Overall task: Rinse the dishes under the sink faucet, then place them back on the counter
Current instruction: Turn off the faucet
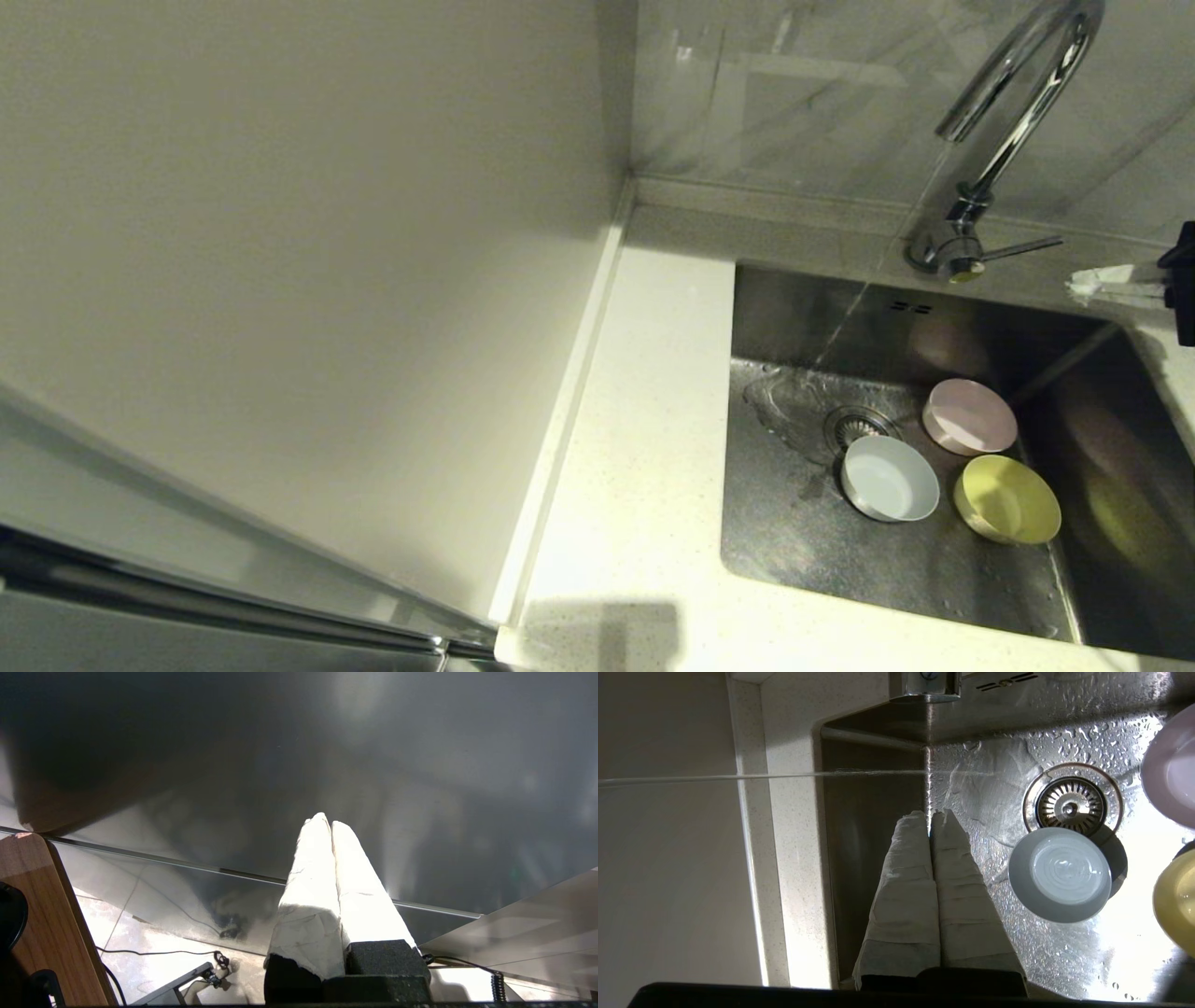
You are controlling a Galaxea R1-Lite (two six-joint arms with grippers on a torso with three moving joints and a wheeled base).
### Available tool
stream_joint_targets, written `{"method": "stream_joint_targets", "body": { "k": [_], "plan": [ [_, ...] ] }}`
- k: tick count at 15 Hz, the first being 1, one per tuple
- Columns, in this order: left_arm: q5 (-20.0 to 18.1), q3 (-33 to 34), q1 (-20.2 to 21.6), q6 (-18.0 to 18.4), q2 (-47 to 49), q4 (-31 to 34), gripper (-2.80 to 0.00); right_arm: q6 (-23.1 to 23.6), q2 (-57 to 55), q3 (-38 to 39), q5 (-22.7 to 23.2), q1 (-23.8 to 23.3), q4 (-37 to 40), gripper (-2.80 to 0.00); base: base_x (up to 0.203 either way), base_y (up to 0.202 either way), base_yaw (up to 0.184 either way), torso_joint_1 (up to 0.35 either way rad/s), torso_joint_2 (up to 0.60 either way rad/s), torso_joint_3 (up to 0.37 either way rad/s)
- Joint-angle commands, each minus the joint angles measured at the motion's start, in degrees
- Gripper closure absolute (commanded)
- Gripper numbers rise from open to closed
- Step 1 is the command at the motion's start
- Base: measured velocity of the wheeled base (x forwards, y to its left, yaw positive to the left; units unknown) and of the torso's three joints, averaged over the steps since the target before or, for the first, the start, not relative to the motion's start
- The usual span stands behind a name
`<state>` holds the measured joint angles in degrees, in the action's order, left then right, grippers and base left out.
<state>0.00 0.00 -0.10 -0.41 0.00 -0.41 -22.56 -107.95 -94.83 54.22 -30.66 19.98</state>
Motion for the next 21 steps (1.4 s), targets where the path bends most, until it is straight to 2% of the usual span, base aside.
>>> {"method": "stream_joint_targets", "body": {
  "k": [1, 6, 9, 16, 19, 21],
  "plan": [
    [0.0, 0.2, 0.0, 0.0, 0.0, 0.0, 0.00, -0.2, -0.9, -1.3, -0.3, 0.7, 0.1, 0.00, 0.000, 0.000, 0.000, 0.000, 0.00, 0.000],
    [0.0, 0.2, 0.0, 0.0, 0.0, 0.0, 0.00, -1.8, -2.9, -1.8, -0.6, 2.3, -6.5, 0.00, 0.000, 0.000, 0.000, 0.000, 0.00, 0.000],
    [0.0, 0.2, 0.0, 0.0, 0.0, 0.0, 0.00, -2.3, -4.2, -1.9, -4.6, 3.5, -11.1, 0.00, 0.000, 0.000, 0.000, 0.000, 0.00, 0.000],
    [0.0, 0.2, 0.0, 0.0, 0.0, 0.0, 0.00, -2.6, -7.6, -5.4, -5.3, 3.8, -12.1, 0.00, 0.000, 0.000, 0.000, 0.000, 0.00, 0.000],
    [0.0, 0.2, 0.0, 0.0, 0.0, 0.0, 0.00, -6.2, -8.8, -8.3, -5.3, 4.2, -12.2, 0.00, 0.000, 0.000, 0.000, 0.000, 0.00, 0.000],
    [0.0, 0.2, 0.0, 0.0, 0.0, 0.0, 0.00, -6.6, -9.5, -9.4, -5.3, 4.7, -12.2, 0.00, 0.000, 0.000, 0.000, 0.000, 0.00, 0.000]
  ]
}}
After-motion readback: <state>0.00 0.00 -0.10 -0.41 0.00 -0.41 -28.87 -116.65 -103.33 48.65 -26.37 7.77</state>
